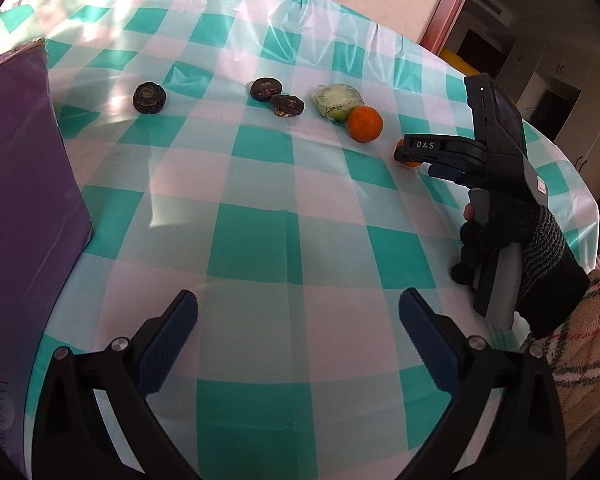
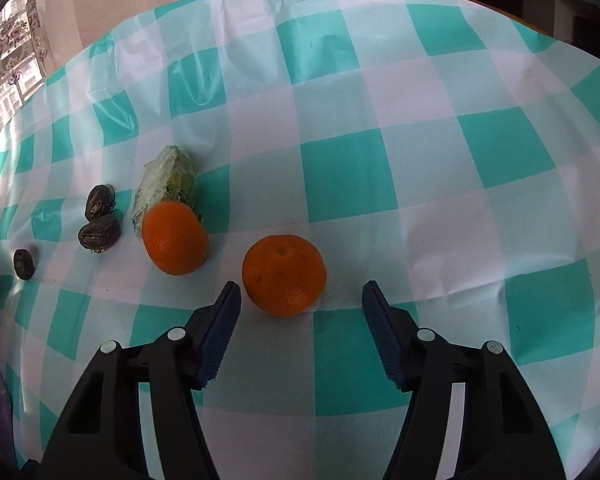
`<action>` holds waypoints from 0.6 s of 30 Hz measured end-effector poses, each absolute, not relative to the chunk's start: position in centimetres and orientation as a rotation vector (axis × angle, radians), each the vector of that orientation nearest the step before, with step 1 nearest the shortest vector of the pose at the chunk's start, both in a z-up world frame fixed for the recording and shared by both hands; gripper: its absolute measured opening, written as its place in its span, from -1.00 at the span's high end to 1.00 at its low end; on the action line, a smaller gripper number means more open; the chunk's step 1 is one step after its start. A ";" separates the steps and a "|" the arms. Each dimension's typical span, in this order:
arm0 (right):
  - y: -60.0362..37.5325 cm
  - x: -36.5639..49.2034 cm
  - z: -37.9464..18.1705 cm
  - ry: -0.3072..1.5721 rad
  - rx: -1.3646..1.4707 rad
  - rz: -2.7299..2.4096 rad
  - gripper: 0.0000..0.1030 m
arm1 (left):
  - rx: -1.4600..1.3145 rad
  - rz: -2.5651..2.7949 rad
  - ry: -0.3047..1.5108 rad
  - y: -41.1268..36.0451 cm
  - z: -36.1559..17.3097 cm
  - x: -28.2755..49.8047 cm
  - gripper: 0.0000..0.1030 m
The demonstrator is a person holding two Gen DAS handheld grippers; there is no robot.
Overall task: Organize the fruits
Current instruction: 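Move the right gripper to an orange and grasp it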
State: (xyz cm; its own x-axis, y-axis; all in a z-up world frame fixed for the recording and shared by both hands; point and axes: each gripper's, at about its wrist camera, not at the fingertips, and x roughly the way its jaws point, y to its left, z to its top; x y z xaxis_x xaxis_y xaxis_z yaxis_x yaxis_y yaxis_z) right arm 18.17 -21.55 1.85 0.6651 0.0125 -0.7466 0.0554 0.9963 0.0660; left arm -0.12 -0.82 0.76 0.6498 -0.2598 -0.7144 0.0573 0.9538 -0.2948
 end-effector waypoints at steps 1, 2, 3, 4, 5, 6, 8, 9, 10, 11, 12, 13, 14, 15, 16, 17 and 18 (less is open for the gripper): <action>-21.6 18.2 1.9 0.839 0.100 -0.008 0.01 | -0.262 -0.179 0.846 -0.8 0.8 0.5 -0.96; -21.7 18.1 2.0 0.833 0.112 0.014 0.10 | -0.263 -0.174 0.846 -0.9 0.8 1.5 -0.96; -21.8 18.0 2.0 0.828 0.125 0.020 0.23 | -0.262 -0.168 0.843 -1.0 0.9 2.5 -0.96; -22.1 17.9 2.0 0.826 0.148 0.024 0.24 | -0.262 -0.157 0.838 -1.1 1.0 3.7 -0.96; -22.7 17.8 2.0 0.819 0.187 0.033 0.24 | -0.264 -0.140 0.830 -1.2 1.1 4.9 -0.96; -23.5 17.6 2.0 0.810 0.237 0.037 0.24 | -0.270 -0.118 0.821 -1.2 1.3 6.4 -0.96; -25.0 17.2 1.8 0.789 0.339 0.061 0.25 | -0.292 -0.069 0.804 -1.1 1.5 9.3 -0.96; -25.5 17.1 1.7 0.781 0.378 0.071 0.25 | -0.306 -0.048 0.799 -1.0 1.6 10.7 -0.96; -25.8 16.9 1.6 0.774 0.399 0.073 0.25 | -0.316 -0.029 0.799 -1.1 1.6 12.1 -0.95; -26.0 16.8 1.6 0.772 0.407 0.070 0.25 | -0.318 -0.015 0.804 -1.1 1.6 13.7 -0.93; -26.0 16.7 1.6 0.771 0.409 0.069 0.25 | -0.314 -0.004 0.805 -1.4 1.7 15.0 -0.93; -25.9 16.7 1.6 0.771 0.410 0.067 0.25 | -0.303 0.001 0.803 -1.7 1.7 16.0 -0.93; -25.8 16.7 1.8 0.771 0.410 0.066 0.25 | -0.282 0.007 0.801 -2.1 1.8 17.1 -0.89; -25.8 16.6 1.8 0.770 0.412 0.067 0.25 | -0.260 0.010 0.801 -2.5 1.8 18.1 -0.86; -26.0 16.5 1.8 0.769 0.416 0.069 0.25 | -0.237 0.015 0.806 -2.8 1.8 19.0 -0.81; -26.1 16.5 1.8 0.769 0.421 0.071 0.25 | -0.216 0.022 0.815 -3.2 1.8 19.9 -0.71; -26.0 16.6 1.8 0.768 0.422 0.072 0.24 | -0.201 0.025 0.828 -3.4 1.6 20.9 -0.64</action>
State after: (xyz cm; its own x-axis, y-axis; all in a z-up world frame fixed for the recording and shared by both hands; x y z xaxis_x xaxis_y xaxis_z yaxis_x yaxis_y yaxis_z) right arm 16.58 -26.02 1.76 0.7208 0.2153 -0.6588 0.0886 0.9141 0.3958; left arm 20.88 -3.38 1.64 0.6770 -0.0559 -0.7339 -0.1003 0.9808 -0.1673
